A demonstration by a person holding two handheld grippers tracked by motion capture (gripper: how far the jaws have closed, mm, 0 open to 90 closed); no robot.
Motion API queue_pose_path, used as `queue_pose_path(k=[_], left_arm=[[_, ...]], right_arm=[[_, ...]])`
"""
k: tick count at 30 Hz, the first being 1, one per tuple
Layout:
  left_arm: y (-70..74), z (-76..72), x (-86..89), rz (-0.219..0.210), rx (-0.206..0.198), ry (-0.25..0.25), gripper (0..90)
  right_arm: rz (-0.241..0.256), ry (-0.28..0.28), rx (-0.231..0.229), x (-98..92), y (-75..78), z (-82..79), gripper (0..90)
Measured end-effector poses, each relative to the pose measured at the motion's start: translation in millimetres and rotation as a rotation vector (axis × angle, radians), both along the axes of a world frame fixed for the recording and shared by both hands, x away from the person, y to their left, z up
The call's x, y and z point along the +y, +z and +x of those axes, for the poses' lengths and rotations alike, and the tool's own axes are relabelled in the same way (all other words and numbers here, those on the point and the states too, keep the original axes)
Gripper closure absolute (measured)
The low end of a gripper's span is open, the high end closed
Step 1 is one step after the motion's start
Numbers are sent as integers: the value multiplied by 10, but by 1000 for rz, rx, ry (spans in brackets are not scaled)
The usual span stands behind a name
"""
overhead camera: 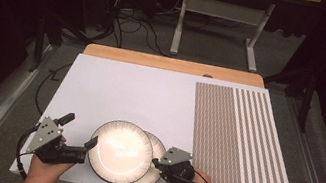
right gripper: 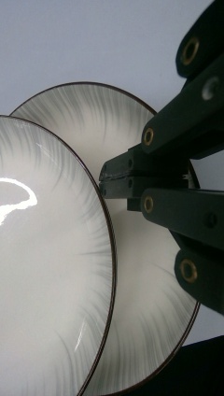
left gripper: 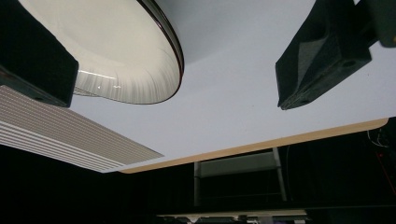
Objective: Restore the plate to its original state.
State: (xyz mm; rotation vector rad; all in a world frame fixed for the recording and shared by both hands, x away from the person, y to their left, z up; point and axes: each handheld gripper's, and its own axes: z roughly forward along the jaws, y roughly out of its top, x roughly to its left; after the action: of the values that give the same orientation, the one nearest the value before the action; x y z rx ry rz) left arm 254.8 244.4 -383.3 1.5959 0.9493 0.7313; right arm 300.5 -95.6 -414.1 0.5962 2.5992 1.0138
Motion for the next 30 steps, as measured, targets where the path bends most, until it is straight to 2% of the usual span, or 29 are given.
queue_pose_path(k=[7,9,14,17,30], left_arm=[[0,-1,3,-2,0,0,0],[0,-2,1,0,0,0,0],[-1,-1,-1,-1,1,-1,0],[-2,0,-1,-3,2,-1,0],[-14,5,-9,-7,9,-5,0]], right_arm=[[28,-15,-9,-23,45,-1,900],[17,-17,-4,-39,62,0,900],[38,-29,-7,-67,75,9,900],[28,-26,-15,-80,86,12,900],[50,-53,-12,-135,131,8,900]])
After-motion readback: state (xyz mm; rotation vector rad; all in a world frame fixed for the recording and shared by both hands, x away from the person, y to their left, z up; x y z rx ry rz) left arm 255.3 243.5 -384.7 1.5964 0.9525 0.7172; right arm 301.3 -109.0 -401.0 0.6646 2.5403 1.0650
